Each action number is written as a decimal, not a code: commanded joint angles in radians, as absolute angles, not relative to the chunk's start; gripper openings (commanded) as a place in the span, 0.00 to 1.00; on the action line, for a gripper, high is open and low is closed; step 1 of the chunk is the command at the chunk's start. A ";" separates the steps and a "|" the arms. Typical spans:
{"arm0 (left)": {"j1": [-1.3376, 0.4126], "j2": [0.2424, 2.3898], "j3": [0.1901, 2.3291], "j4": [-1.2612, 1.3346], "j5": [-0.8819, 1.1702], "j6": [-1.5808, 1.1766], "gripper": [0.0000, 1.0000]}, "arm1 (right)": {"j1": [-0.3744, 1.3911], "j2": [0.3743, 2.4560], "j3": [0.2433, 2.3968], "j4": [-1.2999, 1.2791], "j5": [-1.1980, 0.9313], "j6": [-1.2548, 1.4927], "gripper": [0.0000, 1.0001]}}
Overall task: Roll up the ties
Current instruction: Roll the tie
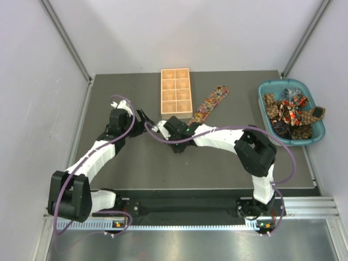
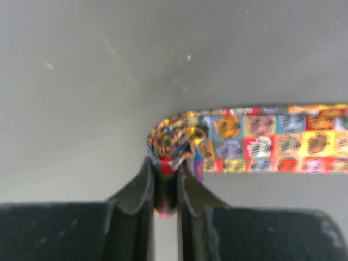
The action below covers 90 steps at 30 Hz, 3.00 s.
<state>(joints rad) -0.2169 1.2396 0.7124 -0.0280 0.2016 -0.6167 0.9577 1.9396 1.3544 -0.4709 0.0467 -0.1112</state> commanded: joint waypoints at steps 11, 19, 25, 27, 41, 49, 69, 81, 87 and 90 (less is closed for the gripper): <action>-0.227 1.262 0.589 0.083 0.348 -0.566 0.86 | 0.724 2.063 1.446 -0.449 -0.680 0.012 0.00; -0.350 1.296 0.606 0.115 0.316 -0.459 0.84 | 0.617 2.213 1.546 -0.537 -0.903 -0.023 0.00; -0.500 1.290 0.641 0.087 0.169 -0.329 0.85 | 0.571 2.278 1.562 -0.543 -0.939 -0.014 0.00; -0.554 1.307 0.660 0.084 0.140 -0.289 0.85 | 0.565 2.295 1.572 -0.542 -0.939 -0.015 0.00; -0.615 1.387 0.663 0.204 0.048 -0.134 0.95 | 0.560 2.338 1.614 -0.580 -0.801 -0.038 0.00; -0.614 1.165 0.506 0.406 -0.131 -0.210 0.99 | 0.560 2.333 1.602 -0.557 -0.755 -0.041 0.00; -0.630 1.396 0.597 0.315 0.133 -0.055 0.96 | 0.557 2.341 1.588 -0.515 -0.660 -0.044 0.01; -0.644 1.581 0.719 0.219 0.161 -0.009 0.87 | 0.560 2.298 1.554 -0.497 -0.635 -0.041 0.00; -0.650 1.600 0.730 0.206 0.157 0.020 0.80 | 0.564 2.278 1.540 -0.495 -0.574 -0.043 0.00; -0.657 1.615 0.742 0.193 0.150 0.032 0.77 | 0.566 2.273 1.540 -0.495 -0.554 -0.046 0.00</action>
<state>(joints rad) -0.6460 1.6028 0.6987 0.2005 0.1421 -0.0036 0.5667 2.2372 1.5776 -0.5636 -0.8650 0.0311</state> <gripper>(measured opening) 0.777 0.099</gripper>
